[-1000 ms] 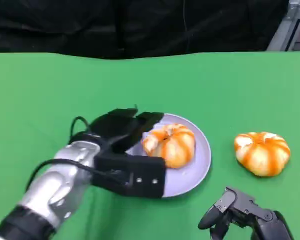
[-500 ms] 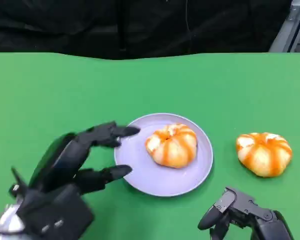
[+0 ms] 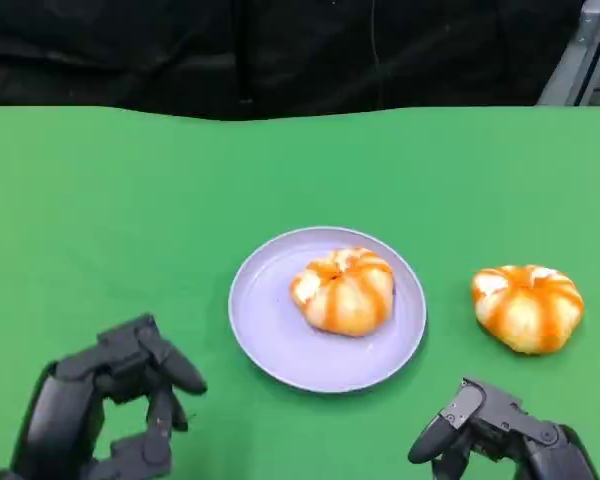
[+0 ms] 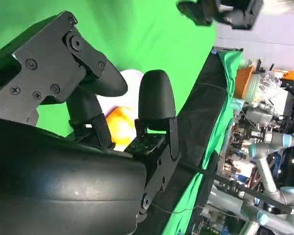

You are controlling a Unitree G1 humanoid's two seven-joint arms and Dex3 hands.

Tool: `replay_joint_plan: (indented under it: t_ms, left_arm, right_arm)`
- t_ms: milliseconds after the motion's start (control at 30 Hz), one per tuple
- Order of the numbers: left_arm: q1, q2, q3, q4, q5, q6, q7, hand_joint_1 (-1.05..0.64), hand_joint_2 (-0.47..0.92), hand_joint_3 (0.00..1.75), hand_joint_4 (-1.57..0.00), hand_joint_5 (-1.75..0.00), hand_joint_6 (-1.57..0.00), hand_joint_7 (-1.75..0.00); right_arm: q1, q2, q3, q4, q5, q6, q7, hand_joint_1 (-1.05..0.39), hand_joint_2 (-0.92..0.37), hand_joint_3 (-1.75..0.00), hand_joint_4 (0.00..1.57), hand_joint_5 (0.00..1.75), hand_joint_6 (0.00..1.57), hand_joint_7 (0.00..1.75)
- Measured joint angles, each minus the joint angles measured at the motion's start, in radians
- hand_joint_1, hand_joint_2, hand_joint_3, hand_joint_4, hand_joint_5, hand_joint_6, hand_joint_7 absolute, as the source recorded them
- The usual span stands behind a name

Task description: Grasp the bread from the table and place it into the plate.

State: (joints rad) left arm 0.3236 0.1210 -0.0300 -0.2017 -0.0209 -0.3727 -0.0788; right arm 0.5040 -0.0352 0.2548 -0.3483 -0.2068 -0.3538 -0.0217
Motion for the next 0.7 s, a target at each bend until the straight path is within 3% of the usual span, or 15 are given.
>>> replay_joint_plan:
  t_ms: [333,700]
  left_arm:
    - [-0.027,-0.024,0.008,0.128,-0.058,-0.096,-0.057,-0.06,0.36,1.43,-0.88,-1.75,-0.78,-1.65]
    - [-0.03,-0.024,0.021,0.15,-0.024,-0.108,-0.057,-0.03,0.37,1.44,-0.86,-1.75,-0.78,-1.6]
  right_arm:
    - [0.005,-0.004,-0.004,0.004,0.0,-0.01,0.002,-0.04,-0.38,-1.32,0.68,1.67,0.67,1.43]
    - [0.019,-0.008,-0.007,0.003,-0.002,-0.016,0.003,-0.03,-0.39,-1.32,0.68,1.66,0.66,1.41]
